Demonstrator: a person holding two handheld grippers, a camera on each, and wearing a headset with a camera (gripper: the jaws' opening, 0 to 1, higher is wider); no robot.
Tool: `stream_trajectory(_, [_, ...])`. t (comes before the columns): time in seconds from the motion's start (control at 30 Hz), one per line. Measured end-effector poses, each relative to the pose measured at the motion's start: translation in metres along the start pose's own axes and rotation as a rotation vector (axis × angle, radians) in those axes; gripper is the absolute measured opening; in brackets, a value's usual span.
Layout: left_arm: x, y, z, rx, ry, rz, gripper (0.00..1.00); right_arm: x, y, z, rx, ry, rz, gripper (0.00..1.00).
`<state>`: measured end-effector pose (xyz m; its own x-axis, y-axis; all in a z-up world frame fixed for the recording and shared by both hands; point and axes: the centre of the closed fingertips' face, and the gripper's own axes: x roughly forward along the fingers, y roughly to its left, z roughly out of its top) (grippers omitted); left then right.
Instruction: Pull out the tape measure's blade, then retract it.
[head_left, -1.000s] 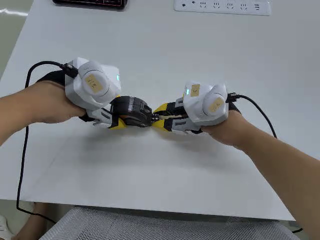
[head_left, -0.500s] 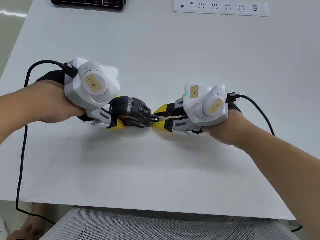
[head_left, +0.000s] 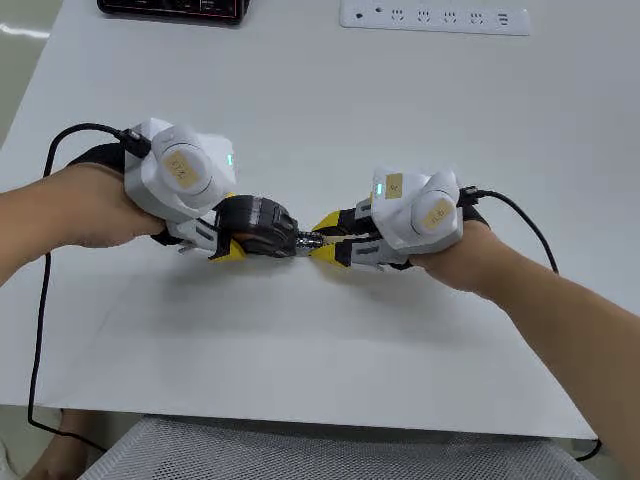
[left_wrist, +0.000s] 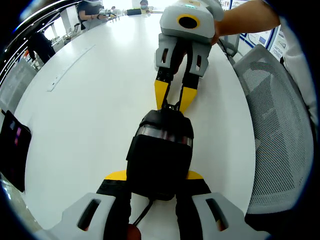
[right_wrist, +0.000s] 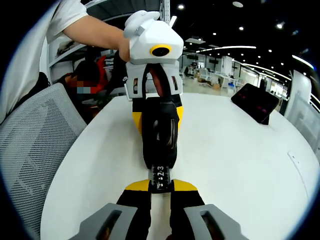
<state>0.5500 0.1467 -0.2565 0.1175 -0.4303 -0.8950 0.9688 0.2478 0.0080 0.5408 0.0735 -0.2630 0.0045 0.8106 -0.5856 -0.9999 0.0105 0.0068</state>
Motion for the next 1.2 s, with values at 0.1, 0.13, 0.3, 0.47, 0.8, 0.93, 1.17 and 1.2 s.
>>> stream_trajectory(0.1, [0.0, 0.0, 0.0, 0.0, 0.001, -0.001, 0.29, -0.005, 0.0, -0.003, 0.001, 0.003, -0.004, 0.1])
stream_trajectory(0.13, [0.0, 0.0, 0.0, -0.001, 0.001, -0.001, 0.29, -0.008, 0.0, -0.005, 0.003, 0.004, -0.006, 0.1])
stream_trajectory(0.3, [0.001, 0.0, 0.001, 0.003, 0.001, 0.002, 0.29, -0.015, 0.0, -0.012, 0.004, 0.013, -0.014, 0.1])
stream_trajectory(0.47, [0.0, 0.0, 0.001, 0.003, 0.005, 0.001, 0.29, -0.021, 0.0, -0.017, 0.005, 0.022, -0.021, 0.1])
stream_trajectory(0.8, [0.0, -0.001, 0.0, 0.007, 0.01, 0.0, 0.29, -0.034, 0.001, -0.025, 0.007, 0.038, -0.027, 0.1])
stream_trajectory(0.93, [0.0, -0.002, 0.0, 0.006, 0.012, -0.002, 0.29, -0.039, 0.001, -0.027, 0.007, 0.046, -0.031, 0.1])
stream_trajectory(1.17, [-0.001, -0.001, 0.0, 0.009, 0.015, 0.0, 0.29, -0.047, 0.001, -0.03, 0.008, 0.058, -0.036, 0.1])
stream_trajectory(1.2, [-0.001, -0.001, 0.0, 0.009, 0.016, 0.0, 0.29, -0.049, 0.002, -0.031, 0.009, 0.06, -0.037, 0.1])
